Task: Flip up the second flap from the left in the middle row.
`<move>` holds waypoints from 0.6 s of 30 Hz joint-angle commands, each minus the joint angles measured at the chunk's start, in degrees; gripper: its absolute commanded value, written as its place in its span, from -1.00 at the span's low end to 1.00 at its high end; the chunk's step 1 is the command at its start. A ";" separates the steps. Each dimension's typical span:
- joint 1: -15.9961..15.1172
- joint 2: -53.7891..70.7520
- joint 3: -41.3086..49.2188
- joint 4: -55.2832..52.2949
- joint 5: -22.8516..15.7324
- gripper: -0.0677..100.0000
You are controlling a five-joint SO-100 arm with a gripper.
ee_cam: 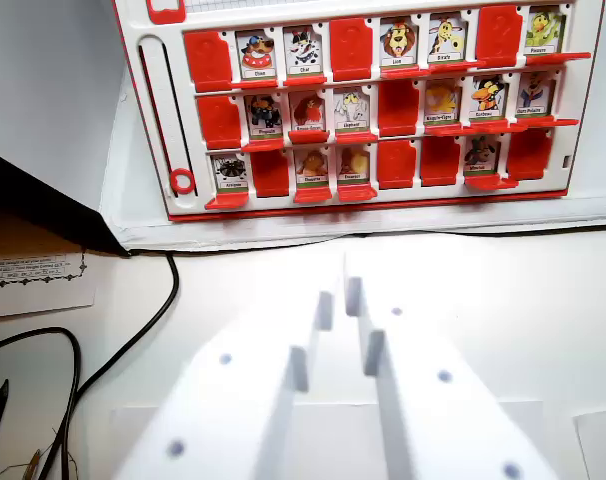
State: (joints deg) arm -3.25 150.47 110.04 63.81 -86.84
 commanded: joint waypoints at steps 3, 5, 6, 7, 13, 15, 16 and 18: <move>-0.79 -1.67 5.19 -10.28 0.18 -1.00; -1.41 -2.72 7.12 -12.57 0.26 -1.00; -1.85 -3.08 8.44 -14.33 0.26 -1.00; -2.29 -3.52 9.84 -15.91 0.18 -1.00; -3.43 -10.72 13.97 -25.93 -0.26 -1.00; -3.60 -14.33 14.77 -31.03 -0.62 -1.00; -3.87 -16.17 15.29 -33.31 -0.97 -1.00; -4.48 -20.39 16.00 -36.91 -1.14 -1.00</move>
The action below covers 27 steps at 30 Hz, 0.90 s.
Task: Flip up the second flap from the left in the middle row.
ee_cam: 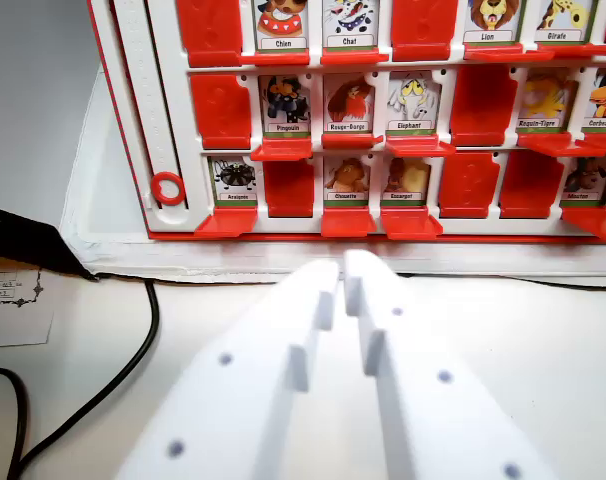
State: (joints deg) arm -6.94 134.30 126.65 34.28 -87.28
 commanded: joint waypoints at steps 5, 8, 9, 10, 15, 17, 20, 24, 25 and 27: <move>-0.88 -14.94 -1.23 -14.77 -0.26 -1.00; -0.70 -20.21 -3.34 -16.35 0.62 -1.00; -0.70 -21.62 -4.04 -17.31 0.70 -1.00; -0.70 -23.03 -5.01 -17.40 0.88 -1.00; -0.97 -29.36 -9.14 -19.25 1.49 -1.00; -1.14 -31.55 -10.99 -19.34 1.67 -1.00; -1.41 -34.01 -13.71 -19.42 1.76 -1.00; -1.76 -37.53 -16.70 -19.69 1.85 -1.00; -1.93 -38.32 -17.40 -19.78 1.93 -1.00; -2.20 -39.73 -18.28 -20.30 1.93 -1.00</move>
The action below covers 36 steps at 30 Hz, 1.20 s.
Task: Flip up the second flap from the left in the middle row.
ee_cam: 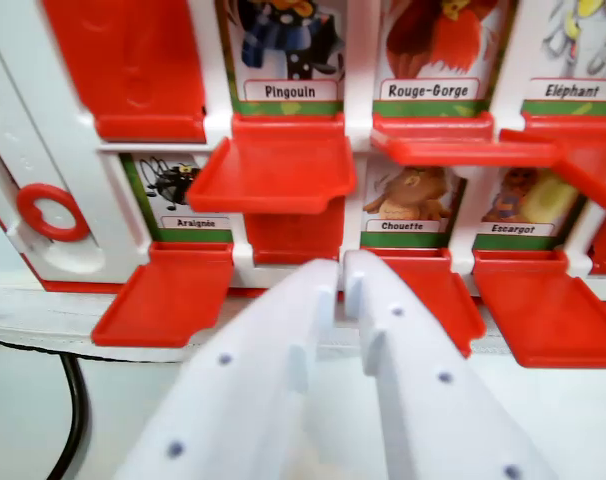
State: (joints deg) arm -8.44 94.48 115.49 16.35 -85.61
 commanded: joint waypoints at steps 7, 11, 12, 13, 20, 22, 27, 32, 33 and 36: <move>-1.58 -3.87 -9.93 -3.52 0.35 -1.00; -1.76 -5.54 -11.69 -3.60 0.44 -1.00; -1.85 -5.89 -12.04 -3.69 0.44 -1.00; -1.93 -6.24 -12.57 -3.69 0.44 -1.00; -2.11 -8.26 -17.05 -5.45 0.44 -1.00; -2.02 -9.23 -18.46 -5.71 0.35 -1.00; -1.93 -10.99 -21.27 -6.06 0.00 -1.00; -1.76 -10.72 -21.97 -5.54 0.09 -1.00; -1.67 -10.37 -21.97 -5.19 0.18 -1.00; -1.67 -8.44 -21.97 -3.69 0.35 -1.00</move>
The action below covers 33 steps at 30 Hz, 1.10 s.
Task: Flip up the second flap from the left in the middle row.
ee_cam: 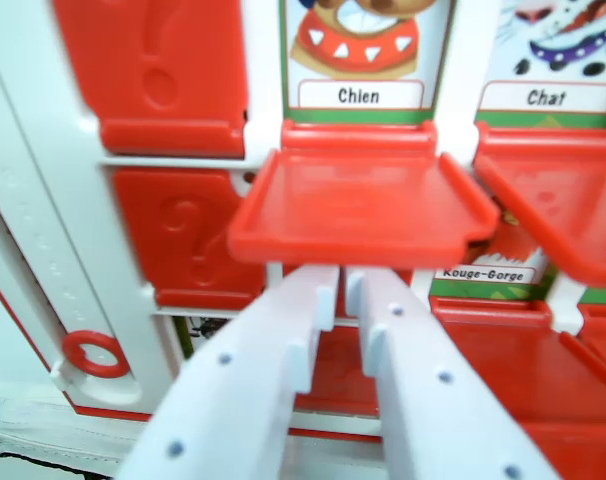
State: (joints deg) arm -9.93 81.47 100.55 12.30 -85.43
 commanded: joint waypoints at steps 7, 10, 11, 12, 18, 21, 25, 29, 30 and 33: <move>-0.70 13.10 -8.79 7.21 0.88 -1.00; -0.62 17.58 -8.96 10.99 1.05 -1.00; -0.44 19.16 -9.05 12.83 1.14 -1.00; -0.26 20.74 -9.05 14.68 1.23 -1.00; 1.41 30.15 -8.17 23.55 1.14 -1.00; 2.29 34.98 -6.77 27.07 1.14 -1.00; 3.60 41.66 -4.13 31.73 0.79 -1.00; 4.48 47.20 -3.52 38.85 1.14 -1.00; 4.48 48.43 -3.60 40.69 1.23 -1.00; 4.48 51.42 -3.87 44.56 1.67 -1.00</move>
State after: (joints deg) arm -5.19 126.65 98.96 53.44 -84.38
